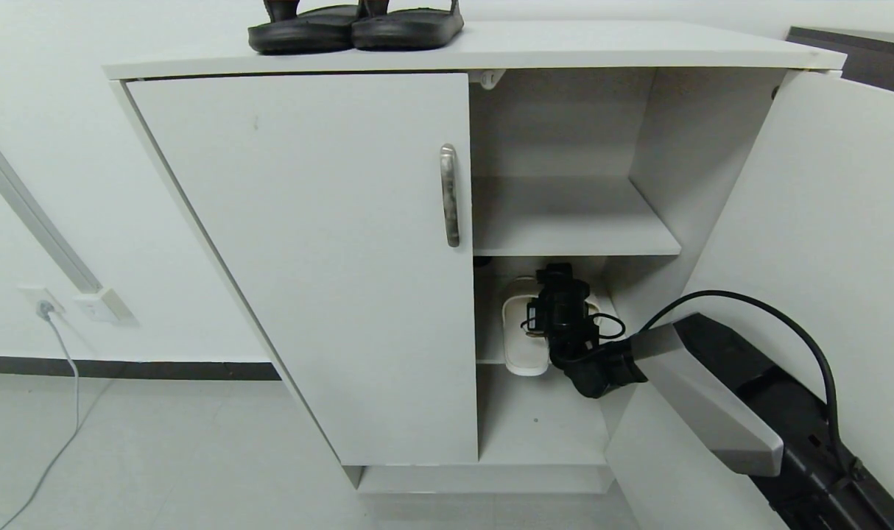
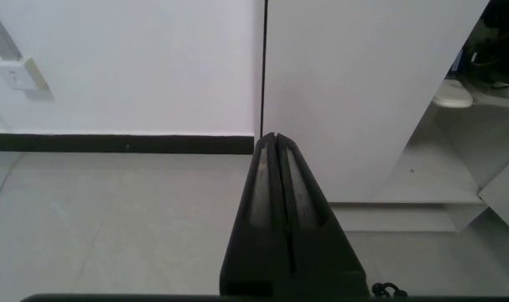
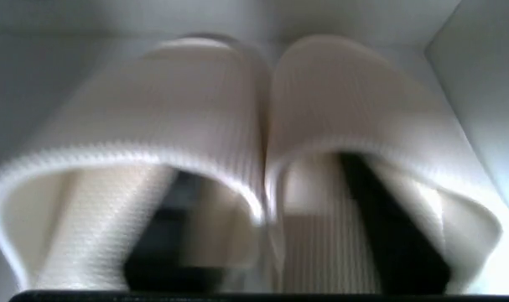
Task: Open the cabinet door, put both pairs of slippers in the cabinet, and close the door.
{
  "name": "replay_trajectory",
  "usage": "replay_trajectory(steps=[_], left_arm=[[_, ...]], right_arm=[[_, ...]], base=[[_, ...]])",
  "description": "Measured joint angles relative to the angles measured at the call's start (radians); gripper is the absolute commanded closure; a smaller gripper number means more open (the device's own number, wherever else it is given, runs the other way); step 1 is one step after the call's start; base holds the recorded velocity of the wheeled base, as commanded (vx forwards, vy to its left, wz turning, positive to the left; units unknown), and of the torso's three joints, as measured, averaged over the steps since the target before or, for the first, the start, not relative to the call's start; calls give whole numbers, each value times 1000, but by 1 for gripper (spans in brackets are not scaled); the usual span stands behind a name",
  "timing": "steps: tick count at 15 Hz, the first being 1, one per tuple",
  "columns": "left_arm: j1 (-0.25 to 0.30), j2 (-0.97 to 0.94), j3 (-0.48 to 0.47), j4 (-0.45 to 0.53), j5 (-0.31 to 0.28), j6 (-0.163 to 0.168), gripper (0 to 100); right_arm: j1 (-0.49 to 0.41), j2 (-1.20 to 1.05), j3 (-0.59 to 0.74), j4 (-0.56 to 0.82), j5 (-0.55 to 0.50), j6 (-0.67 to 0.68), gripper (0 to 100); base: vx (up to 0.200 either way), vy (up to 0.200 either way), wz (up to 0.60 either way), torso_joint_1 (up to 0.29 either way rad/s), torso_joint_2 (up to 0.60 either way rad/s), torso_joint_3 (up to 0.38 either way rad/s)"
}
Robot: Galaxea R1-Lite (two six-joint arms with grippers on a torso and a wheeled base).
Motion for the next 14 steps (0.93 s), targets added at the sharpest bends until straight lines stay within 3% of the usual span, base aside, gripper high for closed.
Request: replay_trajectory(steps=[5,14], left_arm=[[0,0,0,0,0,0,100],[0,0,0,0,-3,0,100]], right_arm=[[4,-62,145,-72,0,-2,0],[61,-306,706,-422,-2,-1,0]], base=[[0,0,0,0,0,0],[0,0,0,0,0,0]])
